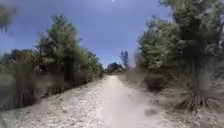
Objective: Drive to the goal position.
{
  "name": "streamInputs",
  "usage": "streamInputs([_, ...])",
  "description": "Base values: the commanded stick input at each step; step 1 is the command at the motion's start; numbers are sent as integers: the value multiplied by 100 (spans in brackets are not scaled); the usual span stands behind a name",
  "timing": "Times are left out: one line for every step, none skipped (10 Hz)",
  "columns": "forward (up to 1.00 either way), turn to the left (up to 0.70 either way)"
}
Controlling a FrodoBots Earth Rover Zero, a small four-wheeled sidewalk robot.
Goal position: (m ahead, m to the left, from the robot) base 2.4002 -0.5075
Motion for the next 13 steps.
streamInputs([45, 0])
streamInputs([45, 0])
streamInputs([45, 0])
streamInputs([45, 0])
streamInputs([45, 0])
streamInputs([45, 0])
streamInputs([45, 0])
streamInputs([45, 0])
streamInputs([45, 0])
streamInputs([45, 0])
streamInputs([45, 0])
streamInputs([45, 0])
streamInputs([45, 0])
